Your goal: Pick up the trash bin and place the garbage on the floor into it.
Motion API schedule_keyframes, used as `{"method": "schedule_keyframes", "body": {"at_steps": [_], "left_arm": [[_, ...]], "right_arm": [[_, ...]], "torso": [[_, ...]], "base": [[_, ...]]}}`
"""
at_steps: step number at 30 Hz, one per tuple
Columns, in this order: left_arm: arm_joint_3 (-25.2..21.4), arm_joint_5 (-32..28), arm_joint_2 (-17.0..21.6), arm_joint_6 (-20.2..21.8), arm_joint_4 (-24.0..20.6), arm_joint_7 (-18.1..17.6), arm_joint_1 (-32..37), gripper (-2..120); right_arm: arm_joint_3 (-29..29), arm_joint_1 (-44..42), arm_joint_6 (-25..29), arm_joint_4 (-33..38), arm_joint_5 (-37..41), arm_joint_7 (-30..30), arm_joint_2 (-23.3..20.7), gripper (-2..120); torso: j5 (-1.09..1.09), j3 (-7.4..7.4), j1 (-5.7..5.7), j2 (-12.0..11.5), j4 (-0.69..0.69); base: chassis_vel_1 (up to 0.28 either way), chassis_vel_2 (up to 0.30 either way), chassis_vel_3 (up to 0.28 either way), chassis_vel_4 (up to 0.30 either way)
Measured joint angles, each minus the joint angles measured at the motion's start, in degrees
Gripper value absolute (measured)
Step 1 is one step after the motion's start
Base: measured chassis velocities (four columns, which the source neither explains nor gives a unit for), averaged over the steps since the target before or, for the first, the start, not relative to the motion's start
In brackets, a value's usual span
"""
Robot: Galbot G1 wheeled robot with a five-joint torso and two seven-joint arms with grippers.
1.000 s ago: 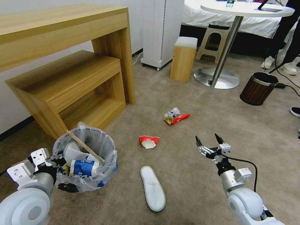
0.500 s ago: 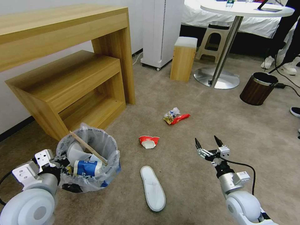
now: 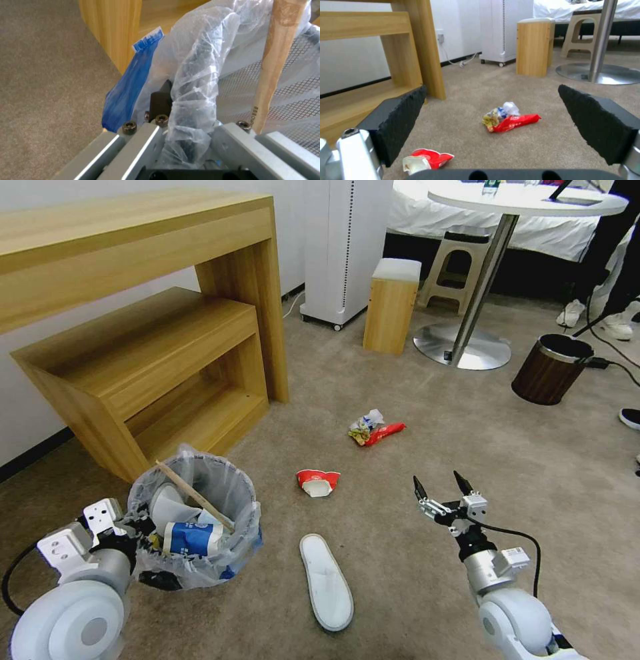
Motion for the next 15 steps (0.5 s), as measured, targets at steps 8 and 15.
{"method": "schedule_keyframes", "body": {"at_steps": [8,15], "left_arm": [[0.87,0.17,-0.25,-0.61,0.30,0.41,-0.30,1],[1.16,0.19,-0.51,-0.62,0.32,0.46,-0.29,1]], "right_arm": [[-0.01,0.10,0.01,0.01,-0.05,-0.18,-0.17,100],[0.01,0.24,-0.07,-0.27,-0.32,-0.28,-0.14,100]], "torso": [[0.00,0.00,0.00,0.00,0.00],[0.00,0.00,0.00,0.00,0.00]], "base": [[0.000,0.000,0.000,0.000],[0.000,0.000,0.000,0.000]]}}
